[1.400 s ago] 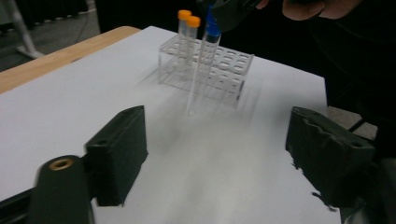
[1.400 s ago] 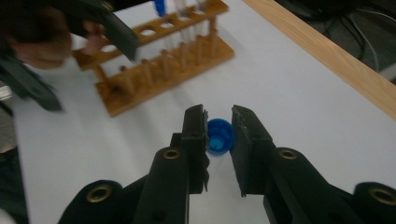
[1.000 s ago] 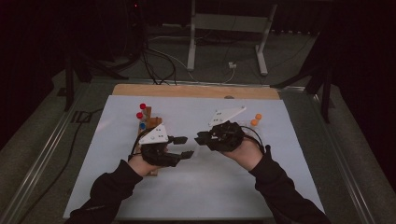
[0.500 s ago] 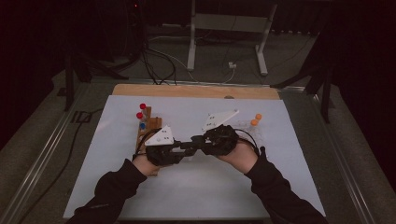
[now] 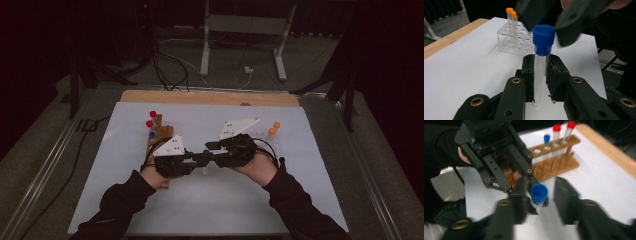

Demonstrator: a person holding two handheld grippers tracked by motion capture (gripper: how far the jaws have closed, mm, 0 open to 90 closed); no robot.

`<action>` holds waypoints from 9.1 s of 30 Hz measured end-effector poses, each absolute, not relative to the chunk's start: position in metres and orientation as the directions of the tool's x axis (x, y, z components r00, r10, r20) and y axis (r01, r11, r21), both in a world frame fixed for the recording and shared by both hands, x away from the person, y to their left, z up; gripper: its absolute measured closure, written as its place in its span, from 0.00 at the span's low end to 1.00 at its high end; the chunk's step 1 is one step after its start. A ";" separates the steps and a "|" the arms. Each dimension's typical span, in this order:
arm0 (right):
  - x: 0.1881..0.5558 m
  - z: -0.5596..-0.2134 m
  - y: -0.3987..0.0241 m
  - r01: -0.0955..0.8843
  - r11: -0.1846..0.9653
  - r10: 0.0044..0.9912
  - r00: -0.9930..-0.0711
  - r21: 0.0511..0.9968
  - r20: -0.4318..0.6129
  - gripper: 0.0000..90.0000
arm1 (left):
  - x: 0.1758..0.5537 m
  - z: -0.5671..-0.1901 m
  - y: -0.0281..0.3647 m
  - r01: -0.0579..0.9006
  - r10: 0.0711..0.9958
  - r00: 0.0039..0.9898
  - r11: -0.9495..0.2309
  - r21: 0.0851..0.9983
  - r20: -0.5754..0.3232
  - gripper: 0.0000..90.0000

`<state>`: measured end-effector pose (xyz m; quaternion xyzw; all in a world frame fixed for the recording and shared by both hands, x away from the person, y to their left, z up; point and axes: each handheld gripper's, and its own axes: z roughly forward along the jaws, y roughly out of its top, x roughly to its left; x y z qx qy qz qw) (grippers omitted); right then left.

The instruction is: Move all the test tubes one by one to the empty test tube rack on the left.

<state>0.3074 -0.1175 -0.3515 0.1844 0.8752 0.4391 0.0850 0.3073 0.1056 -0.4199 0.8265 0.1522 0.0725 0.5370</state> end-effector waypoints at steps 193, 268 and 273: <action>0.376 -0.461 -0.283 0.528 0.285 0.878 -0.478 0.800 0.003 0.83 | 0.284 -0.423 0.206 0.268 0.571 0.816 -0.231 0.935 -0.093 0.02; 0.286 -0.418 -0.165 0.246 0.512 0.507 -0.860 0.823 -0.058 0.83 | 0.283 -0.409 0.121 0.219 0.385 0.919 -0.320 0.922 -0.085 0.07; 0.283 -0.421 -0.159 0.242 0.525 0.484 -0.873 0.816 -0.053 0.83 | 0.284 -0.413 0.106 0.203 0.361 0.930 -0.327 0.923 -0.076 0.16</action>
